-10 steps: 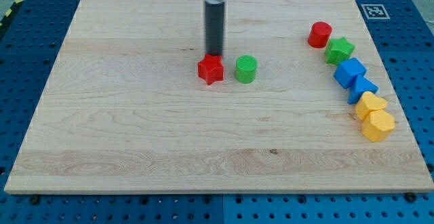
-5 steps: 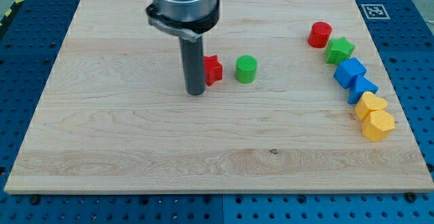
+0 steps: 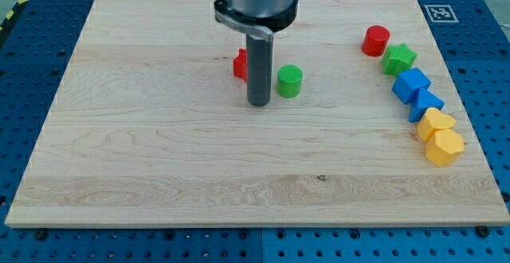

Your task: Move the red star closer to the red circle

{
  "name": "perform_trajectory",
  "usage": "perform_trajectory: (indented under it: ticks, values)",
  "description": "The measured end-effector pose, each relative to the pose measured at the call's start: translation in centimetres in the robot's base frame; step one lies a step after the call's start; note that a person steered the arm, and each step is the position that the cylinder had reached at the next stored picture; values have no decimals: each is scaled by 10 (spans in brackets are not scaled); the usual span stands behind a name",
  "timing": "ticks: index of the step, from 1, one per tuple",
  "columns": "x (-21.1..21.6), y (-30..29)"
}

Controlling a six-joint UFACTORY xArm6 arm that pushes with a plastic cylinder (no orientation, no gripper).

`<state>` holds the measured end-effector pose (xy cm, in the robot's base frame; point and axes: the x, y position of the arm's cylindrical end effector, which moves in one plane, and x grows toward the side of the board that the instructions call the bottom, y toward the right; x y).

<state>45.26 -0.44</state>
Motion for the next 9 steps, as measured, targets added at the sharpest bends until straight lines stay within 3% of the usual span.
perform_trajectory:
  ticks: [5, 9]
  values:
    - [-53, -12]
    - [-158, -12]
